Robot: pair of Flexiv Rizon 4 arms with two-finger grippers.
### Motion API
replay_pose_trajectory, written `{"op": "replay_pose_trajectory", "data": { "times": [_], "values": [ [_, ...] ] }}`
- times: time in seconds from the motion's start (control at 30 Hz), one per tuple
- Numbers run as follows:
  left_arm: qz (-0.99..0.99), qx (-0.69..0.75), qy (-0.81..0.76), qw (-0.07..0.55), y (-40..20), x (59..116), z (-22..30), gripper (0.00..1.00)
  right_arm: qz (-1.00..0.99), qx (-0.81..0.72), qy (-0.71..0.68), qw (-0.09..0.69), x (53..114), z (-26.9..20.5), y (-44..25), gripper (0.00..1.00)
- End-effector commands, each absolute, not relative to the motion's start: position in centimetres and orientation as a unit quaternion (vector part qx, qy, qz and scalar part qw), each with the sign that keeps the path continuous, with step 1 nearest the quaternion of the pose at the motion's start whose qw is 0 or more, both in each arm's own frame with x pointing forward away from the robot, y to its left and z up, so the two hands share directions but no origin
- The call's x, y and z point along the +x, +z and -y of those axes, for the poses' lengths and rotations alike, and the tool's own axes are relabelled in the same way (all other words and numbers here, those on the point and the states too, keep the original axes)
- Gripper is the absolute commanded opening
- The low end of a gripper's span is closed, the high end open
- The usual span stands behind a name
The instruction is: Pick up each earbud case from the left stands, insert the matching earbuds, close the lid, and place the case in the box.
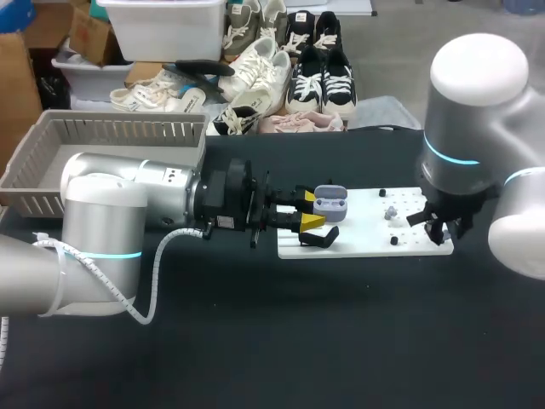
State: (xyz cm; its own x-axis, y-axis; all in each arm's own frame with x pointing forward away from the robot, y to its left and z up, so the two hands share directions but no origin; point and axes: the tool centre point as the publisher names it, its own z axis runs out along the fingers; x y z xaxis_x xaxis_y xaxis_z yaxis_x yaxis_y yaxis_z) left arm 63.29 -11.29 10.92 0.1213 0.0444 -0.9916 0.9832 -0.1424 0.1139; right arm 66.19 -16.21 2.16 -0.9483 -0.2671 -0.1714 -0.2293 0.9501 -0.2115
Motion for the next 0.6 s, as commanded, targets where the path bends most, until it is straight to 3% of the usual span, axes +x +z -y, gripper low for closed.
{"op": "replay_pose_trajectory", "data": {
  "times": [0.03, 0.6],
  "values": [
    [-0.446, 0.575, -0.49, 0.479, 10.9, 63.31, 11.29, 0.0, -0.982, -0.127, -0.094, 0.1, 65.92, 16.36, 2.41, 0.35],
    [-0.446, 0.575, -0.49, 0.479, 10.9, 63.31, 11.29, 0.0, -0.982, -0.134, -0.092, 0.094, 65.68, 16.38, 1.95, 0.27]
  ]
}}
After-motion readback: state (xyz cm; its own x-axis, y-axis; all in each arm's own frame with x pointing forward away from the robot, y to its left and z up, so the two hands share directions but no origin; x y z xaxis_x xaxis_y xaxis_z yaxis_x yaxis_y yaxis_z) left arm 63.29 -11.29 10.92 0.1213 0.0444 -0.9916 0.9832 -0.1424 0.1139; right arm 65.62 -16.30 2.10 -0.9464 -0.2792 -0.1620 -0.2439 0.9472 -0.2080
